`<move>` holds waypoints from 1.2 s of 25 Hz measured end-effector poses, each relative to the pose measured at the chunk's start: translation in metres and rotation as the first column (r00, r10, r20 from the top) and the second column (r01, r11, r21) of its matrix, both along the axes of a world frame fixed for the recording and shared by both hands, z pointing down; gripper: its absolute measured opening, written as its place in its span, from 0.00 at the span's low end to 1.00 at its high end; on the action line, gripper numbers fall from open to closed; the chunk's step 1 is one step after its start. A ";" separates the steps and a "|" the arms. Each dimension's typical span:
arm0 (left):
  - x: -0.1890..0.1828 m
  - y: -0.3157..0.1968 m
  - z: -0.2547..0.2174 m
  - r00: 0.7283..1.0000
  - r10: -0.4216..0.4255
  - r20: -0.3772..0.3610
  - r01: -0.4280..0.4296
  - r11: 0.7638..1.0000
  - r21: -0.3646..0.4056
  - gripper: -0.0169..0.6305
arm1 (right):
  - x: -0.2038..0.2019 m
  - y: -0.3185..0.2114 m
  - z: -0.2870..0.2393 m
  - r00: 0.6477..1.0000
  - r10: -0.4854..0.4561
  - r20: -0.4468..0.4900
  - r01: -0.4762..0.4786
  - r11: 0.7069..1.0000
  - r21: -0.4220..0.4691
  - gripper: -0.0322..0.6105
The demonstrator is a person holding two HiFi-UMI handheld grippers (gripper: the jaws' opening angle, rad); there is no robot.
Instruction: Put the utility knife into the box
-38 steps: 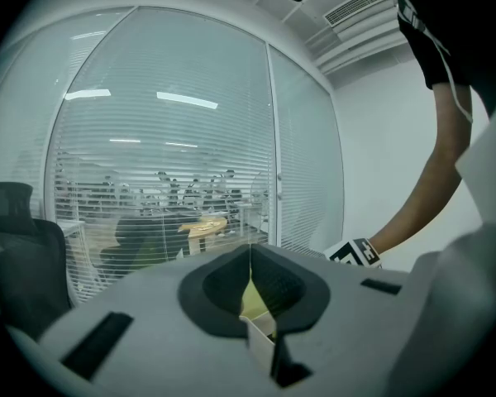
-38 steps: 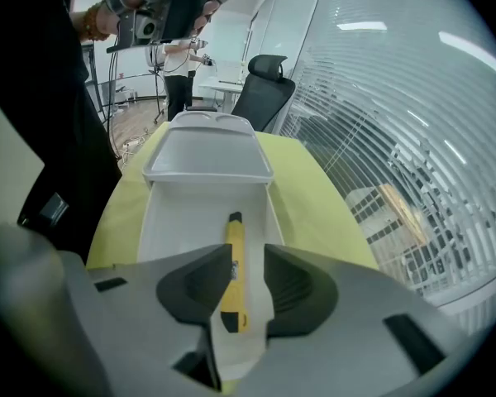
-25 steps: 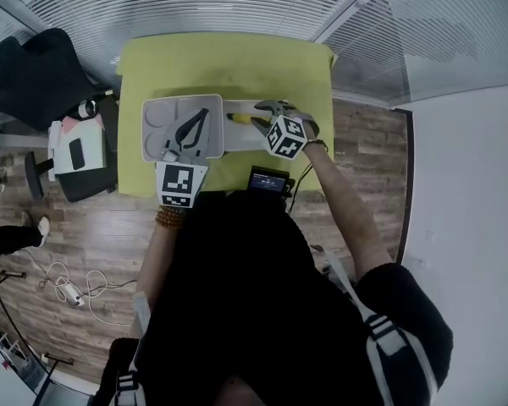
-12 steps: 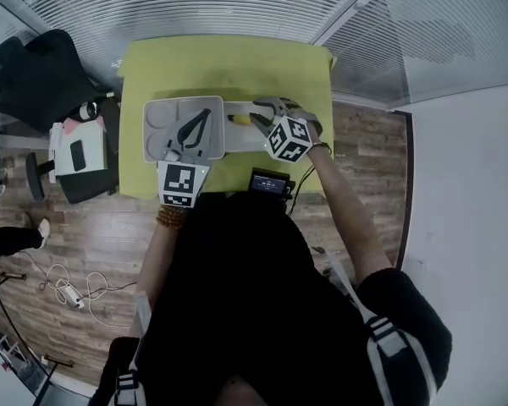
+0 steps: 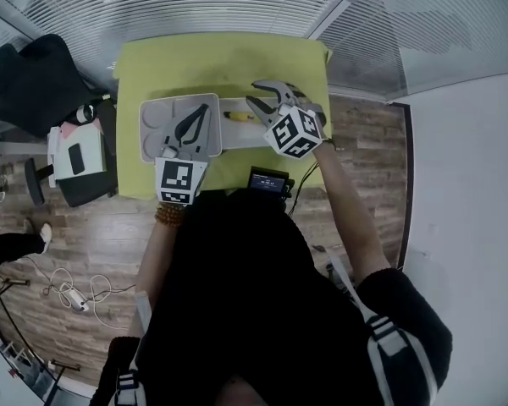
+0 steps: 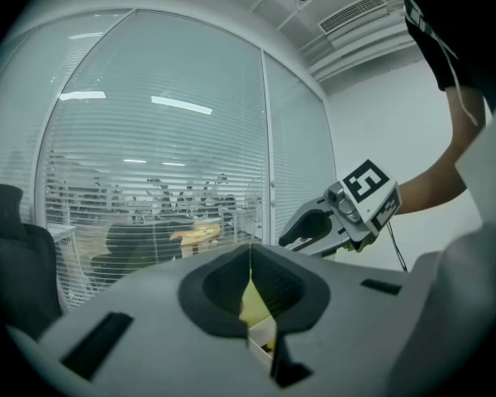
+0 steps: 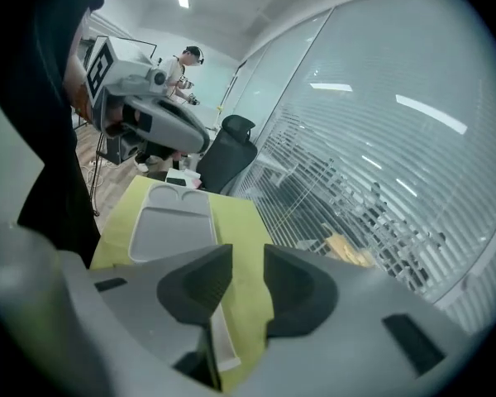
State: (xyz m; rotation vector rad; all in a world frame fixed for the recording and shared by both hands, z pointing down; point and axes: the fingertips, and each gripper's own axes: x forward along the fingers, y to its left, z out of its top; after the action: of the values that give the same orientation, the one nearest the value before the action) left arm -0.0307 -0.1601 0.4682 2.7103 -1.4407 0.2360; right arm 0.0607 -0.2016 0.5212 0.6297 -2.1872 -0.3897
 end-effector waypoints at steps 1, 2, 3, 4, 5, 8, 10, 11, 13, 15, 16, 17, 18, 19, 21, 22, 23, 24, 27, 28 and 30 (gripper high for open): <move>0.003 0.001 -0.003 1.000 0.003 0.000 -0.003 1.000 0.005 0.05 | 0.002 0.001 -0.008 1.000 0.006 0.009 -0.006 1.000 0.014 0.23; 0.004 0.000 -0.005 1.000 0.007 0.001 -0.007 1.000 0.008 0.05 | 0.003 0.001 -0.015 1.000 0.012 0.016 -0.012 1.000 0.027 0.23; 0.004 -0.002 -0.004 1.000 0.009 0.001 -0.009 1.000 0.010 0.05 | 0.002 -0.001 -0.020 1.000 0.017 0.023 -0.018 0.999 0.039 0.23; 0.003 -0.006 -0.003 1.000 0.012 0.000 -0.012 1.000 0.011 0.05 | -0.001 -0.004 -0.024 0.999 0.022 0.030 -0.024 0.999 0.049 0.23; 0.001 -0.010 -0.002 1.000 0.014 -0.001 -0.014 1.000 0.012 0.05 | -0.004 -0.006 -0.028 0.999 0.027 0.041 -0.029 0.998 0.058 0.23; 0.004 -0.015 -0.007 1.000 0.022 -0.004 -0.022 0.999 0.025 0.05 | -0.006 -0.005 -0.047 0.995 0.043 0.089 -0.051 0.995 0.082 0.22; 0.009 -0.016 -0.016 1.000 0.028 -0.005 -0.028 0.999 0.041 0.05 | -0.004 -0.002 -0.063 0.991 0.055 0.123 -0.068 0.993 0.101 0.22; 0.011 -0.018 -0.020 0.999 0.031 -0.005 -0.031 0.998 0.050 0.05 | -0.003 -0.002 -0.071 0.988 0.062 0.141 -0.079 0.991 0.112 0.22; 0.017 -0.020 -0.029 0.999 0.038 -0.005 -0.038 0.997 0.068 0.05 | 0.001 0.000 -0.084 0.981 0.079 0.177 -0.103 0.986 0.131 0.22; 0.019 -0.024 -0.036 0.999 0.042 -0.008 -0.041 0.996 0.083 0.05 | 0.004 -0.001 -0.096 0.971 0.100 0.219 -0.134 0.980 0.146 0.22; 0.019 -0.027 -0.039 0.999 0.042 -0.011 -0.041 0.995 0.091 0.05 | 0.005 -0.002 -0.100 0.964 0.111 0.240 -0.151 0.976 0.154 0.21; 0.019 -0.030 -0.042 0.999 0.042 -0.013 -0.040 0.994 0.098 0.05 | 0.005 -0.003 -0.103 0.958 0.124 0.257 -0.169 0.972 0.163 0.21; 0.019 -0.033 -0.045 0.999 0.041 -0.016 -0.039 0.994 0.105 0.05 | 0.006 -0.004 -0.105 0.953 0.135 0.271 -0.186 0.967 0.173 0.21; 0.020 -0.035 -0.048 0.999 0.041 -0.018 -0.038 0.993 0.111 0.05 | 0.008 -0.003 -0.107 0.948 0.146 0.284 -0.202 0.962 0.182 0.20; 0.022 -0.038 -0.054 0.999 0.041 -0.022 -0.038 0.991 0.125 0.05 | 0.010 -0.001 -0.112 0.933 0.162 0.320 -0.231 0.954 0.191 0.20; 0.023 -0.039 -0.057 0.999 0.041 -0.024 -0.037 0.991 0.131 0.05 | 0.011 0.001 -0.114 0.924 0.171 0.343 -0.247 0.950 0.191 0.20; 0.024 -0.040 -0.060 0.999 0.041 -0.026 -0.037 0.990 0.138 0.05 | 0.012 0.002 -0.117 0.913 0.179 0.367 -0.262 0.946 0.191 0.19; 0.025 -0.040 -0.062 0.999 0.040 -0.027 -0.036 0.989 0.144 0.05 | 0.014 0.004 -0.121 0.901 0.187 0.391 -0.279 0.941 0.191 0.19; 0.027 -0.040 -0.066 0.999 0.034 -0.034 -0.028 0.987 0.156 0.05 | 0.021 0.007 -0.130 0.862 0.220 0.456 -0.336 0.923 0.190 0.18; 0.027 -0.039 -0.067 0.999 0.031 -0.036 -0.024 0.987 0.159 0.05 | 0.024 0.008 -0.131 0.850 0.231 0.474 -0.354 0.916 0.188 0.18; 0.028 -0.039 -0.068 0.999 0.021 -0.043 -0.014 0.986 0.163 0.05 | 0.030 0.009 -0.134 0.829 0.248 0.501 -0.384 0.904 0.188 0.18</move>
State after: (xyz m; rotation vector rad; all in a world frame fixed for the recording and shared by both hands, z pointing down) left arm -0.0030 -0.1993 0.4001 2.8368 -1.4861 0.0603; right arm 0.0904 -0.1924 0.3871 1.3535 -2.4297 -0.4027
